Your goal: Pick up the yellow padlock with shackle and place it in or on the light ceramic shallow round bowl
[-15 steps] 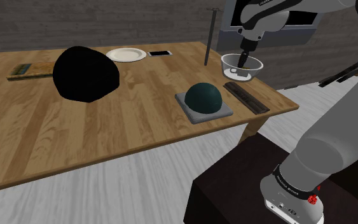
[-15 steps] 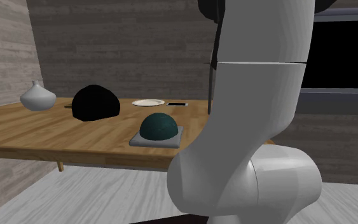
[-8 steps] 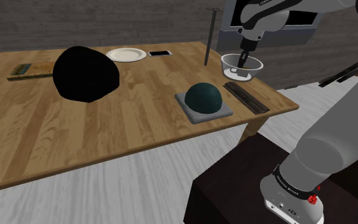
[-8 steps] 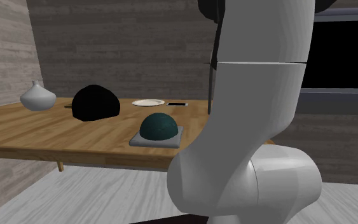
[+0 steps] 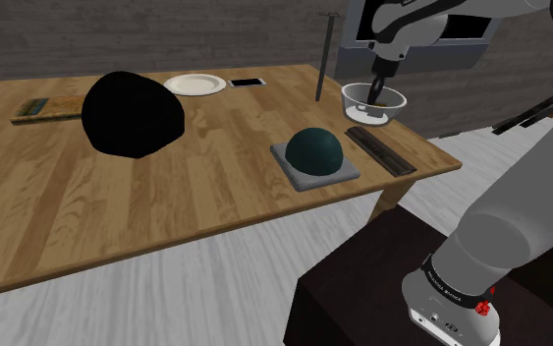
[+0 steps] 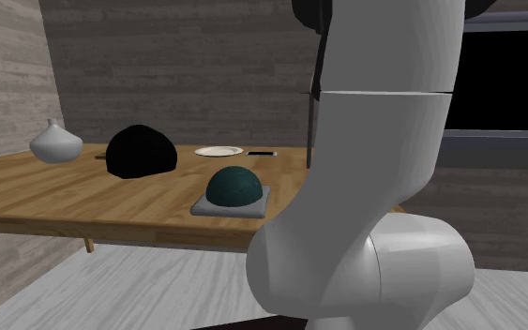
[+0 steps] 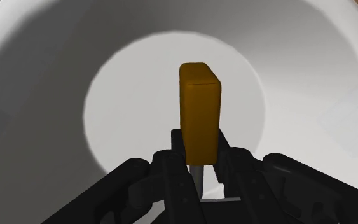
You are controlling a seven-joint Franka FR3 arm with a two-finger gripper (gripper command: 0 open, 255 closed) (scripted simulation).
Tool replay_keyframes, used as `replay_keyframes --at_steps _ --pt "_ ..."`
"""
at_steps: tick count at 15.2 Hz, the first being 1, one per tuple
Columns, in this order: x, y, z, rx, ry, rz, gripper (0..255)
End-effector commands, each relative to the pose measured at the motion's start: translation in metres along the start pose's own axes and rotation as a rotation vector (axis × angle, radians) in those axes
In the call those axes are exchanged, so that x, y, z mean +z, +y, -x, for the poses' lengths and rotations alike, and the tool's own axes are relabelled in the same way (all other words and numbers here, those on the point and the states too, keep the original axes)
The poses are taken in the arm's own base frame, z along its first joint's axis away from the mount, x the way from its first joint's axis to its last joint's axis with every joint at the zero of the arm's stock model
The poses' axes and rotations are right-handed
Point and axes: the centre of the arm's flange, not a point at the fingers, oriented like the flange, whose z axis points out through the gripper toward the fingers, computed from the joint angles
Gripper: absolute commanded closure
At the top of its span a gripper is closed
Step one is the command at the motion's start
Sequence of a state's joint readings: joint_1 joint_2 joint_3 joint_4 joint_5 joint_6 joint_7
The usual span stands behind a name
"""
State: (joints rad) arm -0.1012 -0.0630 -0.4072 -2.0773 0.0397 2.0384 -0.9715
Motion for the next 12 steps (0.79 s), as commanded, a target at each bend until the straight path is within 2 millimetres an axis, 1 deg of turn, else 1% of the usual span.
replay_keyframes --at_steps 1,12 --pt "-0.010 -0.001 0.000 0.000 -0.001 0.000 255" --pt "-0.068 -0.002 -0.004 0.000 -0.001 0.000 255"
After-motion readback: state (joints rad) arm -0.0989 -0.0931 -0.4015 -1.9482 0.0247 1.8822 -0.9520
